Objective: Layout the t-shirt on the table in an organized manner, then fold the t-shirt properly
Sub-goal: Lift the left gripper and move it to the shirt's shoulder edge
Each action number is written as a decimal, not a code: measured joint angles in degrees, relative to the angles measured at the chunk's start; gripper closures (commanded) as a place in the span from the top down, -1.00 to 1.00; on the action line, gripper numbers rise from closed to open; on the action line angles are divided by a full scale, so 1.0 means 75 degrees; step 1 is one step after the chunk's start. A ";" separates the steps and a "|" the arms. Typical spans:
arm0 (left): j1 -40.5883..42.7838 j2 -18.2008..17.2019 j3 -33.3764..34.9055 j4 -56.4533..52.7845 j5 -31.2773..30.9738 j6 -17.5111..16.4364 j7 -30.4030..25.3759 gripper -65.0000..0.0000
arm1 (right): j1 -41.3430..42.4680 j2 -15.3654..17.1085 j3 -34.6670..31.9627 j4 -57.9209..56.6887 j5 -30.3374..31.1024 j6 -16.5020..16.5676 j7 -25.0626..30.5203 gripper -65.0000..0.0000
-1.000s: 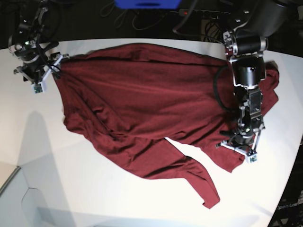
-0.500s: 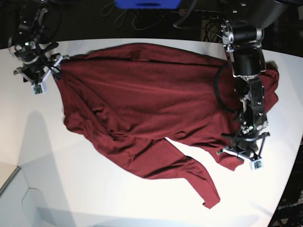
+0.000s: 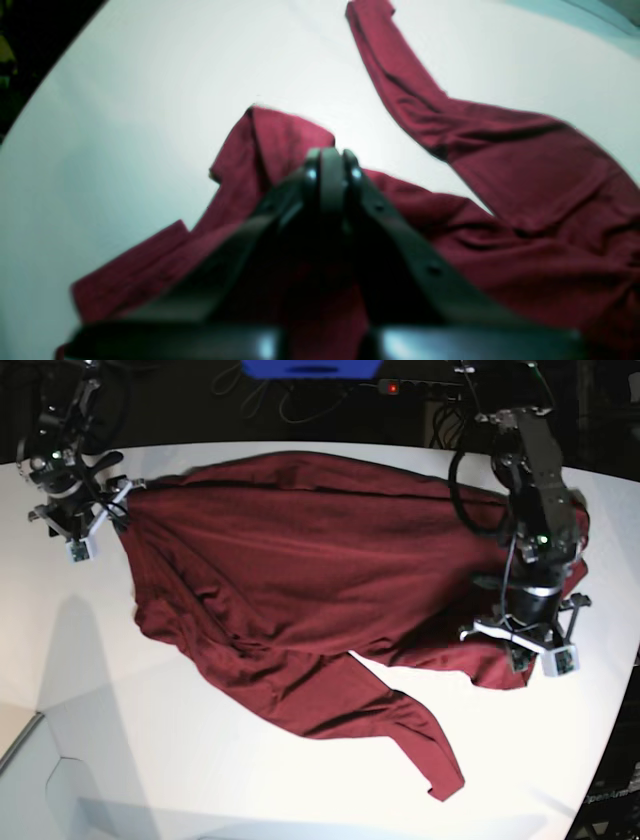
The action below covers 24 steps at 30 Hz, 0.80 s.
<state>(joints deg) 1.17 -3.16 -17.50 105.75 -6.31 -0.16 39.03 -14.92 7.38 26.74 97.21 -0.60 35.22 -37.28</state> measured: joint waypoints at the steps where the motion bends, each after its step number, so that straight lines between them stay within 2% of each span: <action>1: 0.0137 -0.0029 0.0000 0.0149 0.0017 0.0000 -0.0032 -0.99 | 0.0009 0.0003 -0.0009 0.0000 0.0000 0.0003 0.0003 0.10; 13: 0.1451 -0.0029 -0.1463 0.0358 -0.0017 -0.0067 0.0006 -0.99 | 0.0012 0.0009 -0.0009 0.0000 -0.0003 0.0012 0.0000 0.10; 16: 0.1323 0.0012 -0.1749 0.0073 0.0052 -0.0682 -0.0009 -0.98 | 0.0015 0.0012 -0.0009 0.0000 -0.0003 0.0015 0.0000 0.10; 20: 0.0527 0.0044 -0.1821 -0.0373 -0.0210 -0.0973 0.0050 -0.96 | 0.0006 0.0003 -0.0017 0.0000 -0.0006 0.0017 -0.0020 0.10; 22: 0.0093 0.0052 -0.1824 -0.0621 -0.0189 -0.0921 0.0052 -0.82 | 0.0017 0.0009 -0.0017 0.0000 -0.0003 0.0015 0.0000 0.10; 24: -0.0291 0.0067 -0.1865 -0.0831 -0.0175 -0.0880 0.0350 -0.55 | 0.0015 0.0012 -0.0017 0.0000 -0.0003 0.0015 0.0003 0.10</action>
<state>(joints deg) -1.02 -2.66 -31.48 99.53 -7.62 -6.76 41.65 -14.81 7.46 26.61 97.21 -0.62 35.33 -37.26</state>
